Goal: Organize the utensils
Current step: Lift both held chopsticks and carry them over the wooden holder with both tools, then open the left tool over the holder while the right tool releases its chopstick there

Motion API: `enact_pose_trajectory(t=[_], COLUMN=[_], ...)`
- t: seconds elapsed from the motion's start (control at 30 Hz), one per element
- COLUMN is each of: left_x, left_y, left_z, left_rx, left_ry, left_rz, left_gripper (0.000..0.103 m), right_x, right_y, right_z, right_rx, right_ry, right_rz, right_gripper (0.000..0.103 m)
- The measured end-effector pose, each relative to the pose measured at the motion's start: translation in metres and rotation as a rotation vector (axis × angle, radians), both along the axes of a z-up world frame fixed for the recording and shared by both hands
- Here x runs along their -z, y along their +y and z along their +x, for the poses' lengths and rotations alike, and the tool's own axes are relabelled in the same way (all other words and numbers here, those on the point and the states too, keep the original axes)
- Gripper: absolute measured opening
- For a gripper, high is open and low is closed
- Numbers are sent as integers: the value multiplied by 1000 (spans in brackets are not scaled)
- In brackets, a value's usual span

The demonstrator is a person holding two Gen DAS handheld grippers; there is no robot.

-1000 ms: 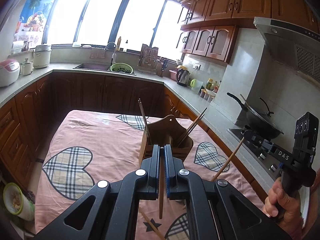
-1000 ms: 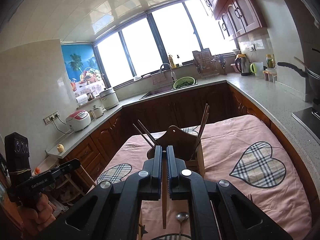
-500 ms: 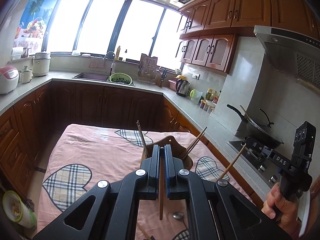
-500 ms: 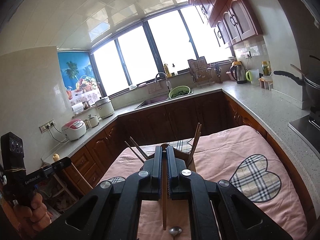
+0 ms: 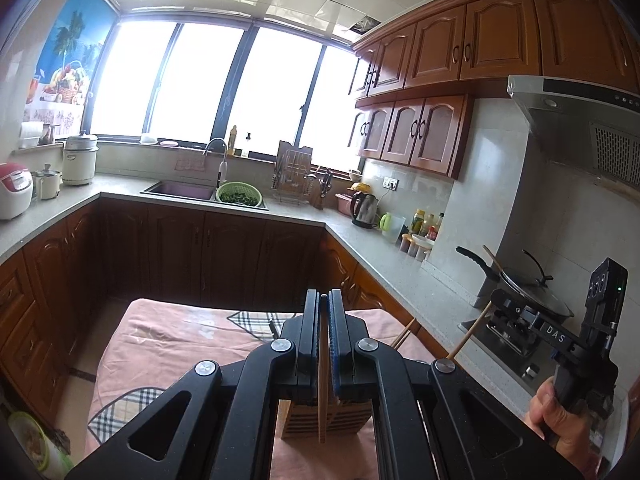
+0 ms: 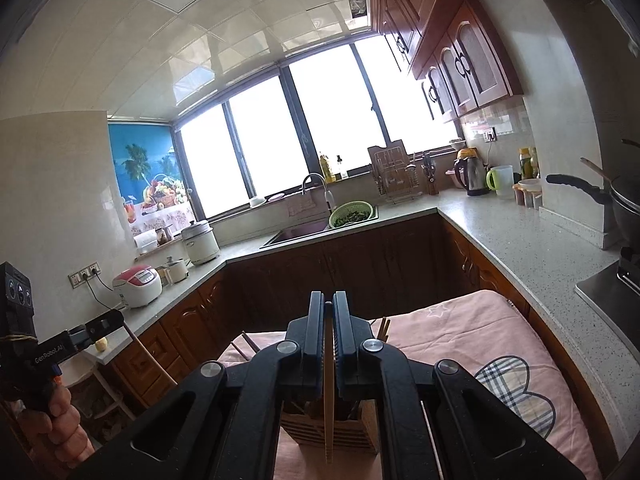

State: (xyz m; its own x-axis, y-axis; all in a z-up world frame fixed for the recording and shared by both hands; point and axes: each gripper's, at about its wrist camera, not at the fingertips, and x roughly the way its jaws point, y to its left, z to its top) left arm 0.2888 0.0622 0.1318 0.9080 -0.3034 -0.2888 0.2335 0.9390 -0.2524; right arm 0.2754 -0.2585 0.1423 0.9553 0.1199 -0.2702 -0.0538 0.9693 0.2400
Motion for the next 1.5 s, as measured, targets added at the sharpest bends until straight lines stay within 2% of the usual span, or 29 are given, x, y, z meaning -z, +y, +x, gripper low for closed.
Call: enact_pose_trajectory(t=[0.2,0.4,0.7,0.93,1.2,1.5], left_x=[3,22,67,86,99,97], left_y=[-9,-13,-18,-26,-16,-17], left_z=[24,53,110,145,151,151], left_rx=[-20,-41,-77,-83,-81,-85], left_ry=[-35,-23,80,158,220,209], left_rz=[-1,-10,-44,-51,-61,-59], left_gripper=[2,2,2,2,3,3], right_x=[-13,-11,32,63,88,88], right_y=[-4,-8,-18,-24,-25,-22], right_z=[22,43,65,75,80,78], right_rx=[11,30,40,48,49,50], right_ry=[-35,-48,16,83,137,144], right_rz=[-6,-17,11,38,59,56], right_gripper=[4,4,4,4,4,4])
